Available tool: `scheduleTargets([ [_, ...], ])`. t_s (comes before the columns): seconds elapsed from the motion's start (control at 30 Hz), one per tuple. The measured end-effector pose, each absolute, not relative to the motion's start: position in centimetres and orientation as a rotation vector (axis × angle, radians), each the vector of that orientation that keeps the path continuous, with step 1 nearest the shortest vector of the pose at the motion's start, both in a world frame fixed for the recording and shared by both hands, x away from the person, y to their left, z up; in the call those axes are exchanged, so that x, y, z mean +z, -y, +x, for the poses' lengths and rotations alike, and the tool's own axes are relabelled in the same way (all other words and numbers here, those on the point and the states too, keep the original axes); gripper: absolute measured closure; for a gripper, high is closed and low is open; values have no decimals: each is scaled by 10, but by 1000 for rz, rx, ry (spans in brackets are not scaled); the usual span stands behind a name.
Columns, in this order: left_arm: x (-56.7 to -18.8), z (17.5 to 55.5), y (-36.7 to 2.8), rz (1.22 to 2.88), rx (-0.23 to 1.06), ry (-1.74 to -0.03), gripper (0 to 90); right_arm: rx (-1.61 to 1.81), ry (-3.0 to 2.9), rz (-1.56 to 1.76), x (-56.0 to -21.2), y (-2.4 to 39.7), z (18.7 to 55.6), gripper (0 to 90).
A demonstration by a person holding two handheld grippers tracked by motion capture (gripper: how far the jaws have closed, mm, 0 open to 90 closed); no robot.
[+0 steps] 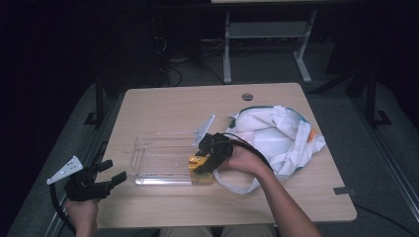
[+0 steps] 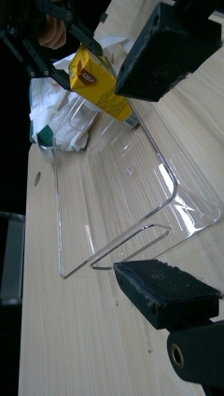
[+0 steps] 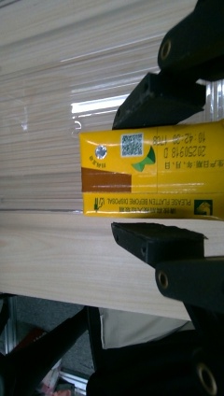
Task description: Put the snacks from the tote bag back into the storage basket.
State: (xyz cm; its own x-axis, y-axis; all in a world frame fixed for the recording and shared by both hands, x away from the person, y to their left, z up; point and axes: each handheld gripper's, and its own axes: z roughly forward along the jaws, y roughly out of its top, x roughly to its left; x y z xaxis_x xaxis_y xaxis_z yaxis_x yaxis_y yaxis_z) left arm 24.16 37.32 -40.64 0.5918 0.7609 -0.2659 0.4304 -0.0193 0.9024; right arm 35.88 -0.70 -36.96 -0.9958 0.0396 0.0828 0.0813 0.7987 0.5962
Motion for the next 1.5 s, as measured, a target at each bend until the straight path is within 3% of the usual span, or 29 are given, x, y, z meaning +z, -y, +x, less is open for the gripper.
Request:
scheduleTargets([
  [0.17,-407,242,-373,1652,349,-1009,126,-975,2920,-132,-369,9,360,370],
  [0.57,-407,242,-373,1658,348,-1007,126,-1025,2905,-195,-361,20,362,318],
  [1.5,-408,243,-371,1668,339,-1008,126,-1128,2900,-298,-346,53,361,305],
])
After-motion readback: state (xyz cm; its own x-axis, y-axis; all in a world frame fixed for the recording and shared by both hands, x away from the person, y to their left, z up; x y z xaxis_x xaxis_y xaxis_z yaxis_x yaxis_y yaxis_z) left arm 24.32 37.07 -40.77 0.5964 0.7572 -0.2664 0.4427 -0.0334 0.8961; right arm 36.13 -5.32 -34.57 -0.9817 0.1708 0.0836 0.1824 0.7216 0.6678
